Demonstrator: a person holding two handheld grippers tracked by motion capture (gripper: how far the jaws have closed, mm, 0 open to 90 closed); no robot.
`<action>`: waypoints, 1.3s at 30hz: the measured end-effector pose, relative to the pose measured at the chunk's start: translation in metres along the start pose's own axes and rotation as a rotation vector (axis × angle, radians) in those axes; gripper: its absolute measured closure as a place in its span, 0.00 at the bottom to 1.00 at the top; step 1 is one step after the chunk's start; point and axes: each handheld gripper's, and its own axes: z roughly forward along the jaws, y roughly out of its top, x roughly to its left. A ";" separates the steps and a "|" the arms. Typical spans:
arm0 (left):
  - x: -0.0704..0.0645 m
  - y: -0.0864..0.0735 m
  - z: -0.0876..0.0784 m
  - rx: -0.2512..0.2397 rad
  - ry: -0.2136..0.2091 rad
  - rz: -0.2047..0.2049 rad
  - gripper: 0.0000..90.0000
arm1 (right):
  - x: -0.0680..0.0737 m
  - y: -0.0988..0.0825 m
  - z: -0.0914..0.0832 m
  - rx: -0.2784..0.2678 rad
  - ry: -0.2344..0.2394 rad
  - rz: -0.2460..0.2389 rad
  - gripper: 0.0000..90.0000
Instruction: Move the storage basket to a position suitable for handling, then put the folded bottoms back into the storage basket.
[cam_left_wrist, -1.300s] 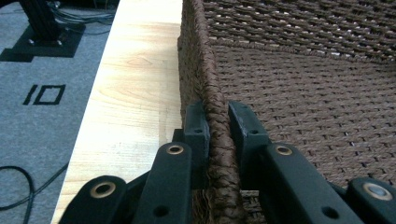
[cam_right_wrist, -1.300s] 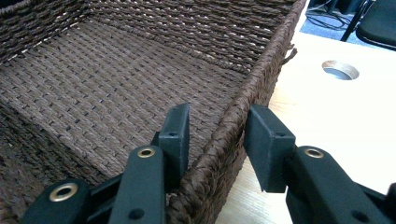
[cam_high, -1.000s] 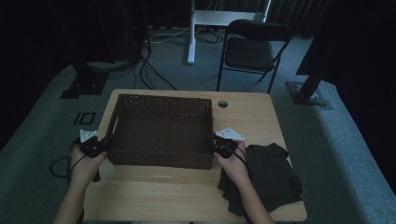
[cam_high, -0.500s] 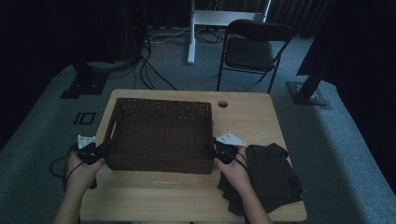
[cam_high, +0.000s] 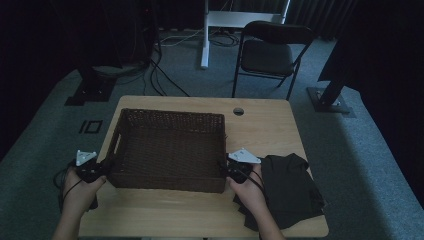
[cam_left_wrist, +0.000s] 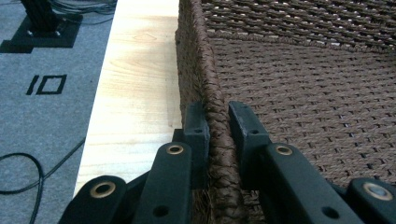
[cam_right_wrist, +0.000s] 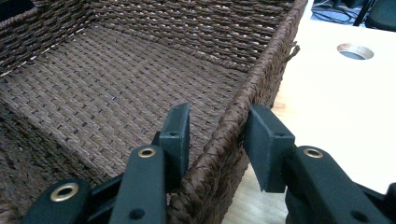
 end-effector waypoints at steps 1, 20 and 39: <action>0.000 -0.001 -0.001 0.000 0.000 -0.001 0.88 | 0.001 0.000 -0.001 0.000 -0.002 -0.001 0.68; 0.005 0.000 0.001 -0.041 -0.105 0.079 0.42 | -0.004 0.003 -0.001 -0.009 0.070 -0.039 0.35; -0.003 0.021 -0.016 -0.124 -0.147 0.113 0.21 | -0.008 0.019 -0.007 -0.058 0.093 -0.097 0.15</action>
